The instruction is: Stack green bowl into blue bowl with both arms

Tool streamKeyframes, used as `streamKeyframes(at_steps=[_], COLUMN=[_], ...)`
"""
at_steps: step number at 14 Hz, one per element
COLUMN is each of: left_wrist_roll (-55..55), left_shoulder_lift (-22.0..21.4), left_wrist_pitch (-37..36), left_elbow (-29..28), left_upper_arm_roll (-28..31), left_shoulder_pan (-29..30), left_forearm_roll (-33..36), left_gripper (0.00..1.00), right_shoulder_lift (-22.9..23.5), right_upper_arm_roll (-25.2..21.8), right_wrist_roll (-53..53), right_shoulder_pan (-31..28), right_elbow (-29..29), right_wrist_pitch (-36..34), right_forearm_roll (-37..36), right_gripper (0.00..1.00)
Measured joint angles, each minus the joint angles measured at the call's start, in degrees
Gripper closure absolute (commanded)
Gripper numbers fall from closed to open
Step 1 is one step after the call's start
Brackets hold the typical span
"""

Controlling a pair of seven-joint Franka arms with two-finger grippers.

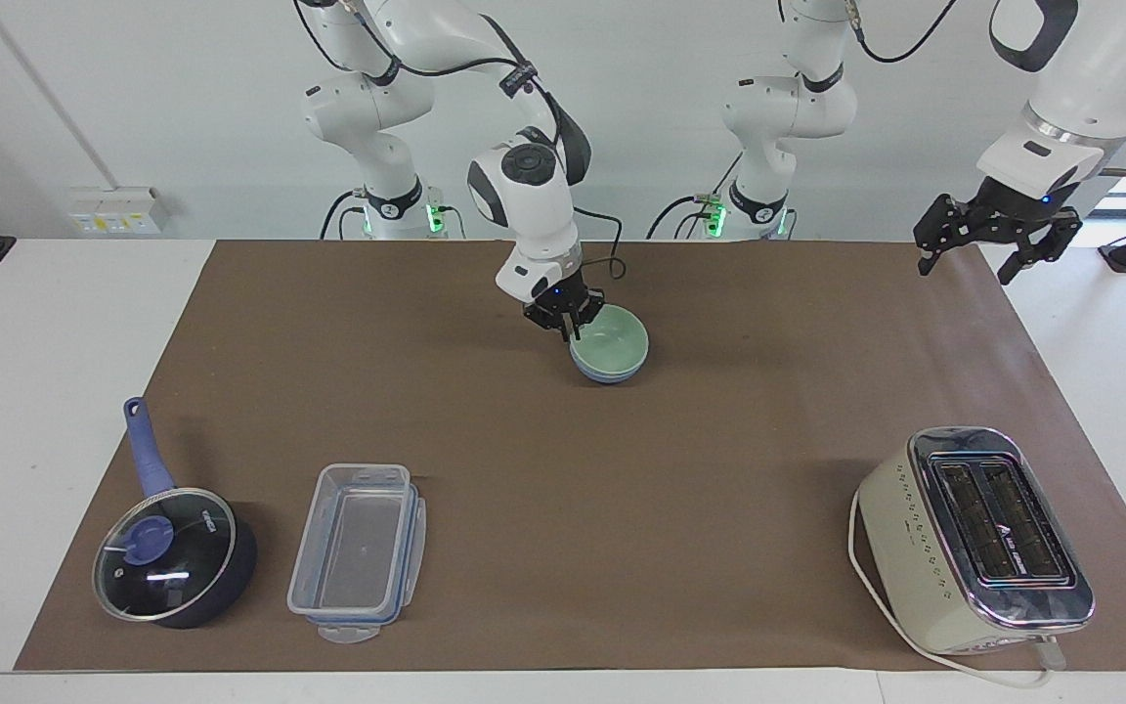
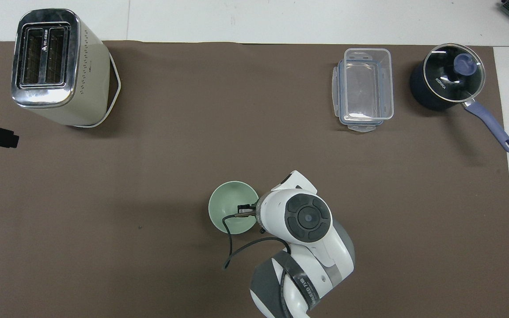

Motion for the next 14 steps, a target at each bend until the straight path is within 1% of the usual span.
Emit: streamKeyframes(at_steps=[1, 4, 7, 8, 11, 14], left_wrist_roll=[0.0, 0.0, -0.1, -0.1, -0.1, -0.2], left_shoulder_lift=[0.0, 0.0, 0.0, 0.0, 0.0, 0.0], left_wrist_pitch=[0.0, 0.0, -0.1, -0.2, -0.7, -0.9], left_elbow=[0.0, 0.1, 0.1, 0.1, 0.1, 0.1], left_upper_arm_roll=[0.0, -0.2, -0.5, -0.9, -2.3, -2.5], left_shoulder_pan=[0.0, 0.2, 0.7, 1.0, 2.1, 2.5], left_forearm_roll=[0.0, 0.0, 0.0, 0.0, 0.0, 0.0], left_gripper=[0.0, 0.0, 0.0, 0.0, 0.0, 0.0], right_shoulder_lift=[0.0, -0.3, -2.5, -3.6, -6.4, -8.2], right_upper_arm_roll=[-0.1, -0.7, -1.1, -1.2, -1.4, -1.5], right_wrist_roll=[0.0, 0.0, 0.0, 0.0, 0.0, -0.4], right_shoulder_pan=[0.0, -0.5, -3.7, -5.1, -9.8, -13.9], right_elbow=[0.2, 1.5, 2.6, 3.3, 7.4, 12.2], right_wrist_pitch=[0.0, 0.1, -1.5, -3.6, -11.8, -17.6], right_forearm_roll=[0.0, 0.0, -0.1, -0.8, -6.5, -7.7], right_gripper=[0.01, 0.0, 0.0, 0.0, 0.0, 0.0])
